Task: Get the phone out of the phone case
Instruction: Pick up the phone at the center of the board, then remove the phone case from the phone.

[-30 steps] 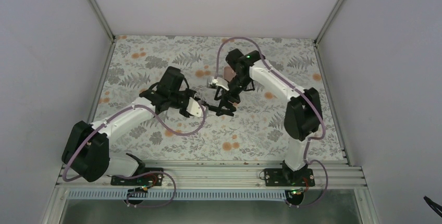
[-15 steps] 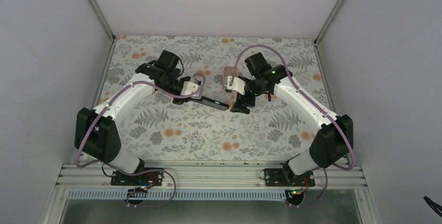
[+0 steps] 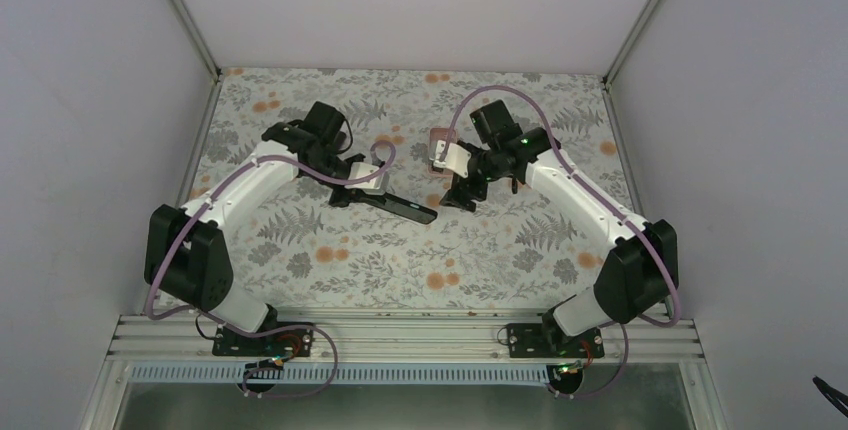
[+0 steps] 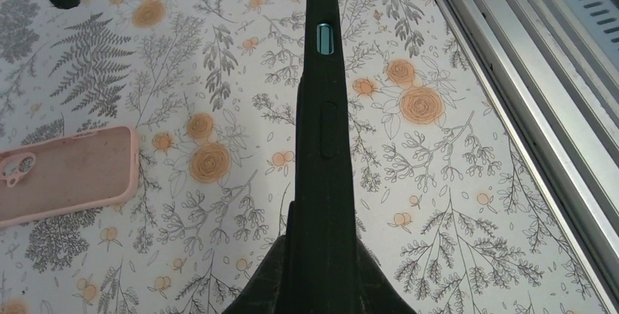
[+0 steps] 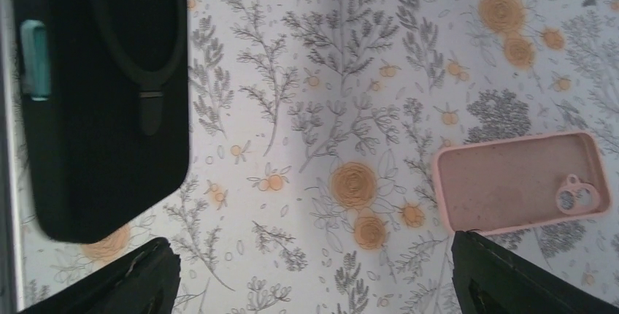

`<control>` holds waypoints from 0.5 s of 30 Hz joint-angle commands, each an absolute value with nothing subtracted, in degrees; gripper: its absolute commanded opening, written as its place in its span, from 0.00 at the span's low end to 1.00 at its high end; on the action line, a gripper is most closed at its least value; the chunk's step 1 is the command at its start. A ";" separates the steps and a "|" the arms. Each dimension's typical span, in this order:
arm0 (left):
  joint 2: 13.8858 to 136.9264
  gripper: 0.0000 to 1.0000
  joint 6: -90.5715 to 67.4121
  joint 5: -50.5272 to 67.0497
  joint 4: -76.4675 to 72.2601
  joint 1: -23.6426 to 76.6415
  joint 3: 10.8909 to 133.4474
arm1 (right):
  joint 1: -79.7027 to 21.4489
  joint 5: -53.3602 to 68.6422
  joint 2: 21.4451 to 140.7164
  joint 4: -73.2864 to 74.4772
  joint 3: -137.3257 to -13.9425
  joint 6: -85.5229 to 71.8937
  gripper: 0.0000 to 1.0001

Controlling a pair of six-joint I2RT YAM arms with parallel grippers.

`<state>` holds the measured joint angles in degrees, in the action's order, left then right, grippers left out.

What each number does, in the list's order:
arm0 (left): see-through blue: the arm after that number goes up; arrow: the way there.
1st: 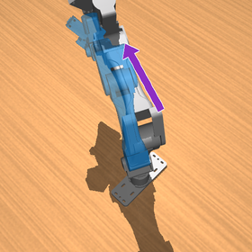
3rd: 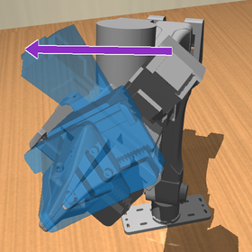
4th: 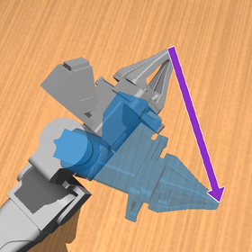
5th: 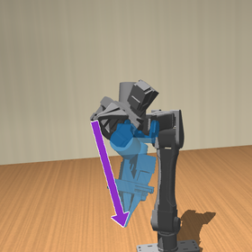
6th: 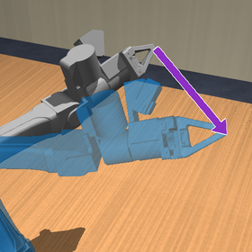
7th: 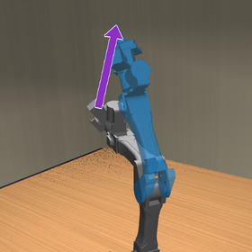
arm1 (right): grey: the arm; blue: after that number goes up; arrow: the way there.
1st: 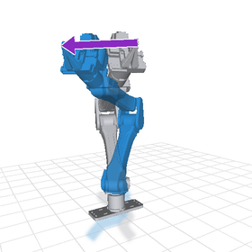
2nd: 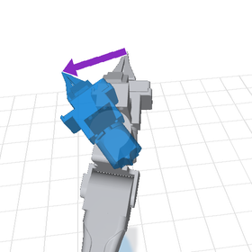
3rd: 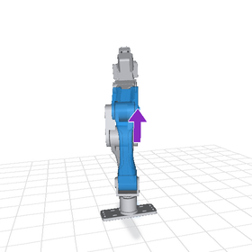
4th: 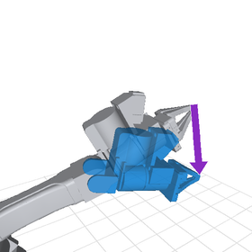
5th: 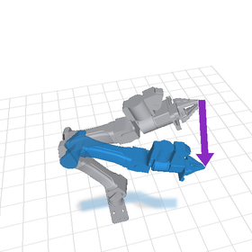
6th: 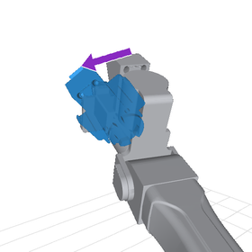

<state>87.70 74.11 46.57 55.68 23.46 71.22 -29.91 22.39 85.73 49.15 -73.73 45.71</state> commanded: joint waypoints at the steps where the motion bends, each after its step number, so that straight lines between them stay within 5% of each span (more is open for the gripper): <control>1: 86.59 0.02 73.05 48.12 52.23 23.11 70.50 | -29.62 27.25 84.55 53.38 -75.37 48.60 0.92; 15: 88.16 0.02 69.52 49.53 48.02 22.89 73.60 | -29.62 30.24 87.35 54.14 -77.31 48.61 0.86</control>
<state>87.92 70.87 44.45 50.63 22.83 70.83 -29.91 29.02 86.11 55.00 -75.20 48.42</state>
